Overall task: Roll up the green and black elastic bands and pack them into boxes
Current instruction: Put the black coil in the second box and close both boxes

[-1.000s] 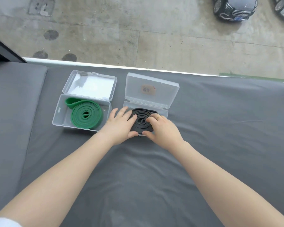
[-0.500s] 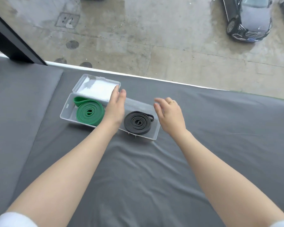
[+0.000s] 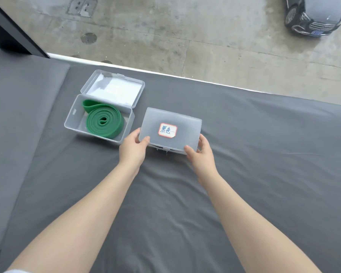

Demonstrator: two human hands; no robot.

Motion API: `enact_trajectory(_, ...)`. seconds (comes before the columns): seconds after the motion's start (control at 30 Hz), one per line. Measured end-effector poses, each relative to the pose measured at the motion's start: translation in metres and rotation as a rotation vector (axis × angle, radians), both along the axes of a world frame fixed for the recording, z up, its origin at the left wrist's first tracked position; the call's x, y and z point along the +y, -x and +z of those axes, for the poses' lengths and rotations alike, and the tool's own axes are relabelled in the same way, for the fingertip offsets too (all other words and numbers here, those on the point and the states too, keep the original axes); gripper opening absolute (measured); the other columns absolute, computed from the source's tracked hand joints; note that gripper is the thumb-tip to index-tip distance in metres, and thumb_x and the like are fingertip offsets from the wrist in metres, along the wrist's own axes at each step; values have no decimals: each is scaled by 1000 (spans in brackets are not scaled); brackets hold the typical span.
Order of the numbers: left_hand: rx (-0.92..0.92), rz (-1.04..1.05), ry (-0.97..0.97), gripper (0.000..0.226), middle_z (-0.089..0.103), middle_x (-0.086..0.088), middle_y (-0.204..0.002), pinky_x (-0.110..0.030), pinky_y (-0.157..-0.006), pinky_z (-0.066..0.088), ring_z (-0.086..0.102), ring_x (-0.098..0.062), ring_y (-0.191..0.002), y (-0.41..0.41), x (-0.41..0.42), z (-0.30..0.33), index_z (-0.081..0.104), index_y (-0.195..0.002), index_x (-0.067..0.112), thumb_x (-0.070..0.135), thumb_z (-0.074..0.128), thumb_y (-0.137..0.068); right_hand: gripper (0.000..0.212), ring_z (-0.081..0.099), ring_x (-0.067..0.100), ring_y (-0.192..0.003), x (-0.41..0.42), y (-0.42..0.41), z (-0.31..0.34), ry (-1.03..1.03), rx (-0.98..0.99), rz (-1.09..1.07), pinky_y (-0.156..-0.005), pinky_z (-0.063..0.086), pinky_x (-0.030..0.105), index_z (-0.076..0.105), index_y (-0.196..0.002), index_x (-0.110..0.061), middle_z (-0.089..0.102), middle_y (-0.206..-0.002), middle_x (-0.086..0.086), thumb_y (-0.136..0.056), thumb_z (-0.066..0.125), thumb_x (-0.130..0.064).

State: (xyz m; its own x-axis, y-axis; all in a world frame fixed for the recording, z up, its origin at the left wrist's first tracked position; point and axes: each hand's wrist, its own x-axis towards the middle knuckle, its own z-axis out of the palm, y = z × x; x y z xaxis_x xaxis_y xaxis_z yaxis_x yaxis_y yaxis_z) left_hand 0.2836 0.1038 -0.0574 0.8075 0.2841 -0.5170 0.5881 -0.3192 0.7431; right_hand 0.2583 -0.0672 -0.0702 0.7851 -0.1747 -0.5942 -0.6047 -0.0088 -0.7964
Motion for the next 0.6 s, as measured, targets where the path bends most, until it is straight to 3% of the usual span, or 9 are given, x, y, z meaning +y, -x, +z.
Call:
enact_trajectory(0.07,-5,30,66,35,63,7,-104,-22,-83,36,56,-10,-98,-2,-3,0,57,-125,26,15,54,-91,49,55,12,-118,-7,-8,3,41,-41,16,-104,43,41,42,-133,-28,53,-118,-27,-89,54,-10)
enact_trajectory(0.2,-7,16,86,40,63,13,-104,-24,-90,40,58,-8,-101,-13,-7,-4,55,-128,27,12,54,-91,56,52,13,-122,-18,-24,2,46,-36,19,-106,40,42,36,-140,-26,48,-138,-13,-89,54,-8)
enact_trajectory(0.3,21,23,134,43,64,15,-102,-26,-95,43,59,-9,-103,-17,-4,-10,55,-128,29,9,54,-90,61,51,14,-124,-15,-23,-1,51,-23,24,-106,40,42,31,-141,-31,46,-141,-10,-89,53,-7)
enact_trajectory(0.47,73,78,349,42,60,9,-121,-30,-108,37,54,-7,-114,-17,1,-8,51,-132,18,2,45,-94,59,55,8,-116,-2,-22,3,-94,-3,-158,-94,48,28,30,-144,-29,47,-138,-12,-94,40,0)
enact_trajectory(0.6,122,196,459,41,57,6,-129,-26,-101,40,53,-9,-118,-24,-5,-5,50,-134,18,5,42,-96,56,61,8,-98,25,-23,10,-174,114,-377,-101,41,28,29,-142,-18,53,-129,-2,-92,55,-13)
